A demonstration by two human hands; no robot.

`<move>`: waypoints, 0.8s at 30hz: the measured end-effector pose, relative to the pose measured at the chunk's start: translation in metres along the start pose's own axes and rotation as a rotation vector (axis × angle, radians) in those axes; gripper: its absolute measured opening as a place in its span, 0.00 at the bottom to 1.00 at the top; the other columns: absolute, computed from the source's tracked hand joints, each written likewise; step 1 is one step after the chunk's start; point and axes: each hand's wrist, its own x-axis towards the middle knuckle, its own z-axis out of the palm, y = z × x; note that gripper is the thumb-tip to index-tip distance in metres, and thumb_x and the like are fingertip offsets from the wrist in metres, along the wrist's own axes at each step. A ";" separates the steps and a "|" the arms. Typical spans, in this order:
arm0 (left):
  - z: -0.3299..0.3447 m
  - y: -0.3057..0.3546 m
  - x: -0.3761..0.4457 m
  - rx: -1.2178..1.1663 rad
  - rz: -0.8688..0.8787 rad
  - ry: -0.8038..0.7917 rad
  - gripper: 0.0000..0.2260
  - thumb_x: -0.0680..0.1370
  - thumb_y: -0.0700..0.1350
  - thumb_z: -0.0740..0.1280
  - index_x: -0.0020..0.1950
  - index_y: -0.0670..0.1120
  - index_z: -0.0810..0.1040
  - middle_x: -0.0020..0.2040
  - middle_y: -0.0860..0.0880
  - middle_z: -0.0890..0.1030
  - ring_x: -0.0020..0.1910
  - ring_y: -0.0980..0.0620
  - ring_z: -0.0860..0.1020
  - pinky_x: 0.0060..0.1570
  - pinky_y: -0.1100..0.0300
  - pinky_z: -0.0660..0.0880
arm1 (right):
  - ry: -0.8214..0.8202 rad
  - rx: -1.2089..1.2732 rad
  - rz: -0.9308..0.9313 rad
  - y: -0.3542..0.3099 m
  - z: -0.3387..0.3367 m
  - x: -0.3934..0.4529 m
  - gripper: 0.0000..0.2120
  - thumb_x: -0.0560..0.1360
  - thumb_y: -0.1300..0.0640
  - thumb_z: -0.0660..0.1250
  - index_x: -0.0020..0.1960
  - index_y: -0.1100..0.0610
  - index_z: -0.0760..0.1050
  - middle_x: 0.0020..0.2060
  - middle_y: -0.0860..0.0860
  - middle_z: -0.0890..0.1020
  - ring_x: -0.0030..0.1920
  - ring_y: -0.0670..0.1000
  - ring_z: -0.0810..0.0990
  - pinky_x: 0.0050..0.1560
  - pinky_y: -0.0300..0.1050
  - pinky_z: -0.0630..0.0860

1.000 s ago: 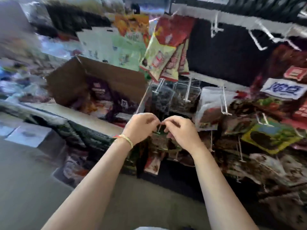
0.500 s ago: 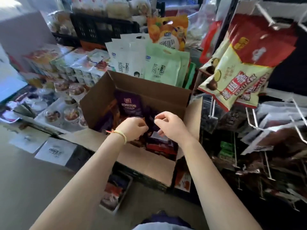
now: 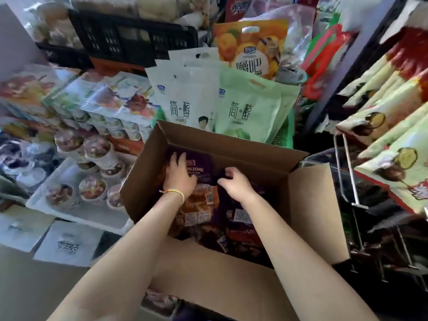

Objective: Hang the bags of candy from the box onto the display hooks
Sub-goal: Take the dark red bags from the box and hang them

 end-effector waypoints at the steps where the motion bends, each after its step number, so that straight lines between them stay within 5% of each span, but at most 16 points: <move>1: 0.000 -0.004 0.008 0.005 0.005 -0.011 0.34 0.79 0.44 0.68 0.82 0.50 0.55 0.82 0.46 0.49 0.78 0.40 0.58 0.74 0.48 0.62 | 0.003 0.007 -0.002 -0.005 0.006 0.007 0.28 0.79 0.53 0.66 0.77 0.53 0.64 0.74 0.52 0.70 0.72 0.55 0.70 0.71 0.50 0.68; 4: 0.003 -0.018 0.026 0.020 0.036 -0.064 0.36 0.79 0.43 0.68 0.82 0.51 0.53 0.83 0.47 0.47 0.78 0.40 0.58 0.75 0.49 0.60 | 0.035 0.069 -0.042 -0.019 0.024 0.023 0.30 0.79 0.59 0.67 0.79 0.54 0.62 0.74 0.52 0.70 0.72 0.53 0.70 0.66 0.43 0.70; 8: 0.004 -0.030 0.037 0.023 0.091 -0.070 0.36 0.78 0.43 0.67 0.82 0.52 0.54 0.83 0.48 0.47 0.77 0.39 0.60 0.74 0.49 0.60 | 0.095 0.164 -0.110 -0.030 0.048 0.041 0.26 0.77 0.67 0.66 0.74 0.57 0.68 0.62 0.52 0.76 0.58 0.48 0.75 0.40 0.22 0.71; 15: 0.007 -0.038 0.028 -0.049 0.148 -0.044 0.33 0.77 0.40 0.65 0.80 0.48 0.59 0.82 0.45 0.52 0.77 0.39 0.57 0.76 0.49 0.58 | 0.280 0.138 -0.023 -0.025 0.070 0.052 0.08 0.78 0.59 0.70 0.56 0.59 0.83 0.52 0.53 0.85 0.54 0.53 0.82 0.60 0.51 0.78; 21: -0.005 -0.014 0.005 -0.467 0.125 0.180 0.37 0.78 0.42 0.67 0.82 0.46 0.51 0.81 0.42 0.55 0.80 0.44 0.54 0.79 0.50 0.52 | 0.287 0.285 -0.128 -0.035 0.025 0.000 0.04 0.81 0.60 0.66 0.49 0.56 0.79 0.44 0.52 0.84 0.46 0.50 0.82 0.51 0.49 0.79; 24: -0.026 0.015 -0.015 -0.944 0.020 0.024 0.35 0.79 0.47 0.70 0.81 0.51 0.54 0.75 0.48 0.69 0.72 0.49 0.72 0.70 0.51 0.72 | 0.268 0.502 -0.192 -0.042 -0.003 -0.037 0.06 0.81 0.62 0.65 0.47 0.55 0.77 0.42 0.54 0.85 0.43 0.53 0.85 0.44 0.50 0.81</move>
